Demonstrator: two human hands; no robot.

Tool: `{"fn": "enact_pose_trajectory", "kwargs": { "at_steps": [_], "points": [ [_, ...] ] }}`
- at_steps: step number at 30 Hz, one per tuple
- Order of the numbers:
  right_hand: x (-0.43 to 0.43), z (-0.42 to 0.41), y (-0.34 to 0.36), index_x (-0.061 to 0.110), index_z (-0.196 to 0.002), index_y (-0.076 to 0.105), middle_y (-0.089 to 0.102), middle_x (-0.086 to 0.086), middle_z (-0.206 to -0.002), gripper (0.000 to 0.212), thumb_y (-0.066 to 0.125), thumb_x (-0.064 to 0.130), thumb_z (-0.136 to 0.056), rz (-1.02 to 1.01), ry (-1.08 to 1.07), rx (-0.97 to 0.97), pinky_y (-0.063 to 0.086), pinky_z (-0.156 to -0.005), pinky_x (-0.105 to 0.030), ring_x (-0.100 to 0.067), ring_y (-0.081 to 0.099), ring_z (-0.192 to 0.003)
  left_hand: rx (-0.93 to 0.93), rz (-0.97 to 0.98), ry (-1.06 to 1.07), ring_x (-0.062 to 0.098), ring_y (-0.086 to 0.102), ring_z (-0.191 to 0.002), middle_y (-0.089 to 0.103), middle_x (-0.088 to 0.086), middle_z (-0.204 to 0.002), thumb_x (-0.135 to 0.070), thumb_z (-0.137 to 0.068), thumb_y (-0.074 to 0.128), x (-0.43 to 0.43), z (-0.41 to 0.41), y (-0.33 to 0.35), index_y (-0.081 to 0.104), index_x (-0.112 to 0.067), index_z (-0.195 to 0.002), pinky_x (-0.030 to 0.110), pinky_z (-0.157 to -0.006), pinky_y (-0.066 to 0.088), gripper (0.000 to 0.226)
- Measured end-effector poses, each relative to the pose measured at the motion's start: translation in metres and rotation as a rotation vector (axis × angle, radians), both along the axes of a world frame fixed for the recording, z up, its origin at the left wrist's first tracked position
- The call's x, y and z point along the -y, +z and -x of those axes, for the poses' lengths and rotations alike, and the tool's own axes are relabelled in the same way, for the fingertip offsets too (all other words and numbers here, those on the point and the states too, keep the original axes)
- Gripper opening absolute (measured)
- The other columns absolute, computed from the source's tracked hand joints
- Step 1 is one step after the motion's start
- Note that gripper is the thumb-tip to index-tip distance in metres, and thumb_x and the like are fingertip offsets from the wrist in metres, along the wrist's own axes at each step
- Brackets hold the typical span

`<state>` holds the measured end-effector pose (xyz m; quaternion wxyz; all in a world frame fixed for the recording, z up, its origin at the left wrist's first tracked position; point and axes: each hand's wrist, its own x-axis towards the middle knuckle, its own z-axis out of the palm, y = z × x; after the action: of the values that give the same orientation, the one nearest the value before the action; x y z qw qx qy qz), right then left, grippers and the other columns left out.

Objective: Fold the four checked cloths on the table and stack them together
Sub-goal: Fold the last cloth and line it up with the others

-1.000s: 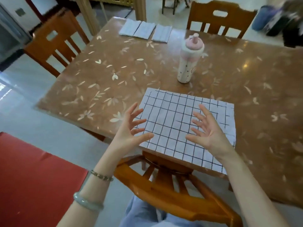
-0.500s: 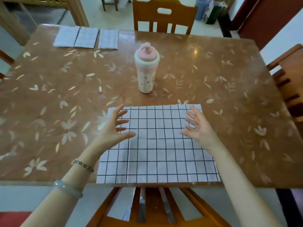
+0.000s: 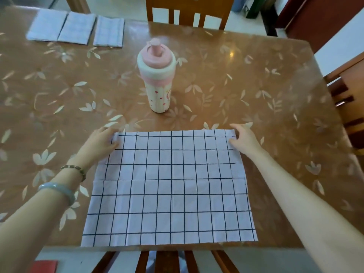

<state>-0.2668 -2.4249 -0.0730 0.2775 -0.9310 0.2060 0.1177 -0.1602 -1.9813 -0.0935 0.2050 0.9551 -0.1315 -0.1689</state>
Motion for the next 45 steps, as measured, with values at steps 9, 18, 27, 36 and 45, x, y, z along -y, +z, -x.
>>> {"fn": "enact_pose_trajectory", "kwargs": {
  "at_steps": [9, 18, 27, 36, 45],
  "points": [
    [0.009, -0.016, -0.024, 0.012, -0.106, 0.061, 0.052, -0.011, -0.109, 0.024, 0.056, 0.009, -0.083, 0.132, 0.081, -0.055, 0.041, -0.086, -0.037, -0.029, 0.048, -0.104, -0.102, -0.025, 0.065, 0.022, 0.055, -0.090, 0.059, 0.001, -0.095, -0.010, -0.080, 0.068, 0.000, -0.018, 0.002, 0.060, -0.016, -0.108, 0.033, -0.078, 0.042, 0.030],
    [0.015, -0.023, 0.015, 0.008, -0.082, 0.060, 0.058, -0.004, -0.077, 0.009, 0.063, 0.017, -0.083, -0.097, -0.040, 0.050, 0.035, -0.055, -0.027, -0.019, 0.049, -0.066, -0.007, 0.121, 0.263, 0.021, 0.042, -0.060, 0.046, 0.003, -0.063, -0.020, -0.082, 0.069, -0.004, -0.018, 0.036, 0.050, -0.010, -0.066, 0.029, -0.055, 0.029, 0.026],
    [0.015, 0.021, 0.074, 0.015, -0.076, 0.068, 0.062, 0.004, -0.071, 0.008, 0.071, 0.008, -0.080, -0.246, -0.115, 0.227, 0.037, -0.060, -0.019, 0.005, 0.052, -0.053, -0.008, 0.390, 0.290, -0.002, 0.039, -0.049, 0.050, -0.015, -0.050, -0.015, -0.081, 0.073, -0.022, 0.015, 0.101, 0.060, -0.011, -0.067, 0.024, -0.055, 0.029, 0.019],
    [-0.014, 0.129, 0.072, 0.019, -0.072, 0.071, 0.069, 0.012, -0.072, 0.022, 0.070, -0.003, -0.077, -0.249, -0.030, 0.098, 0.041, -0.068, -0.003, 0.012, 0.059, -0.066, -0.144, 0.191, 0.119, 0.003, 0.050, -0.049, 0.062, -0.013, -0.055, -0.014, -0.072, 0.082, -0.064, 0.092, 0.109, 0.071, -0.022, -0.066, 0.011, -0.050, 0.036, 0.015],
    [-0.042, 0.177, 0.033, 0.023, -0.077, 0.069, 0.067, 0.004, -0.090, 0.029, 0.058, -0.004, -0.080, -0.013, 0.128, -0.055, 0.047, -0.082, -0.027, -0.015, 0.060, -0.090, -0.173, -0.061, -0.108, -0.001, 0.057, -0.076, 0.063, -0.015, -0.077, -0.011, -0.074, 0.080, -0.081, 0.127, 0.056, 0.066, -0.033, -0.066, 0.022, -0.064, 0.039, 0.027]
  ]
}}
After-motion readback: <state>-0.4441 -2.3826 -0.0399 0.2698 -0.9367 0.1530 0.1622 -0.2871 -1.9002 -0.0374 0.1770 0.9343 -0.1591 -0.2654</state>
